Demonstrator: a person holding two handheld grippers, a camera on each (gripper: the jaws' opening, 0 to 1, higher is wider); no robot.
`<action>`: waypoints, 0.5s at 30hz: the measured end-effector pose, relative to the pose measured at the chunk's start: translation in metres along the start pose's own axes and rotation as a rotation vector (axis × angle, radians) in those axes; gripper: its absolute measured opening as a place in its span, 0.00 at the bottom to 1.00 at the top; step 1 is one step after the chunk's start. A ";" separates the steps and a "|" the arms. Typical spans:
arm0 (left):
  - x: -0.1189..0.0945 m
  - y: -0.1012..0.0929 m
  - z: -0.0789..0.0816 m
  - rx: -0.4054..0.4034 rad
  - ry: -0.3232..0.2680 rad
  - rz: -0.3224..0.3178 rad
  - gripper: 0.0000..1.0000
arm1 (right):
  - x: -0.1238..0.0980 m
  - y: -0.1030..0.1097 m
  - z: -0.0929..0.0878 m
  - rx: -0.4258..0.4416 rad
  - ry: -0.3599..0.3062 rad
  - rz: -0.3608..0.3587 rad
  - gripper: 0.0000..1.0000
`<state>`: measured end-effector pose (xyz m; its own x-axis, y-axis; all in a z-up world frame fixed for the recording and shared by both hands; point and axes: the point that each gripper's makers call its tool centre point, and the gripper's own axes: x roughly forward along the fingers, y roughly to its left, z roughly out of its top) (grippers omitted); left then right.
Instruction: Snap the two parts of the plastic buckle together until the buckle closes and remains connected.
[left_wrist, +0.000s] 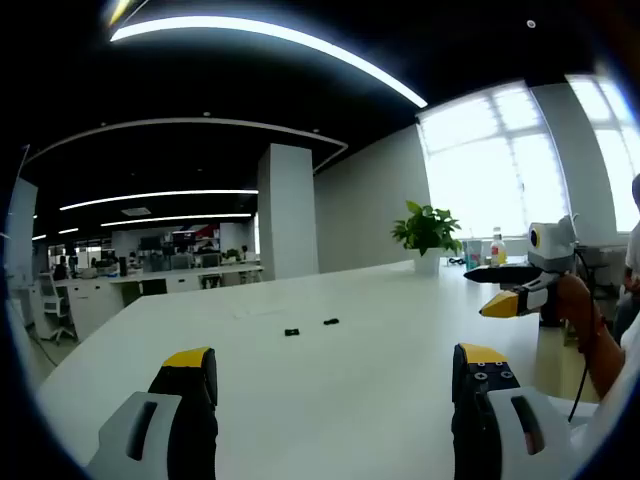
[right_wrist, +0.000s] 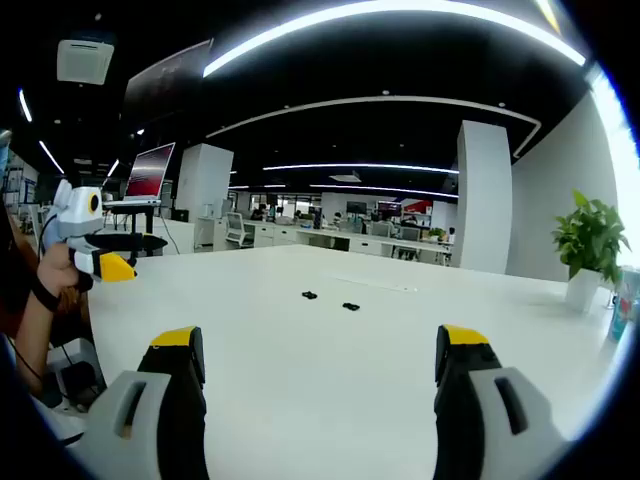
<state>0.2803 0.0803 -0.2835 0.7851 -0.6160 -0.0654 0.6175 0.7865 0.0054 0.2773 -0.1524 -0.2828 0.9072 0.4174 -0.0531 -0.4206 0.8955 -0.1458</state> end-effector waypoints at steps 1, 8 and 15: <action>0.001 0.000 0.000 0.004 0.003 0.001 0.99 | 0.000 0.001 0.000 -0.002 0.000 0.003 0.96; 0.004 -0.006 -0.008 0.004 0.023 -0.013 0.99 | -0.003 0.001 -0.010 0.008 0.018 0.005 0.96; 0.004 -0.010 -0.010 0.017 0.034 -0.017 0.99 | -0.005 0.006 -0.008 0.008 0.010 0.014 0.95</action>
<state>0.2763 0.0704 -0.2935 0.7726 -0.6271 -0.0990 0.6317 0.7749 0.0212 0.2706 -0.1506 -0.2913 0.9013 0.4284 -0.0646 -0.4332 0.8908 -0.1373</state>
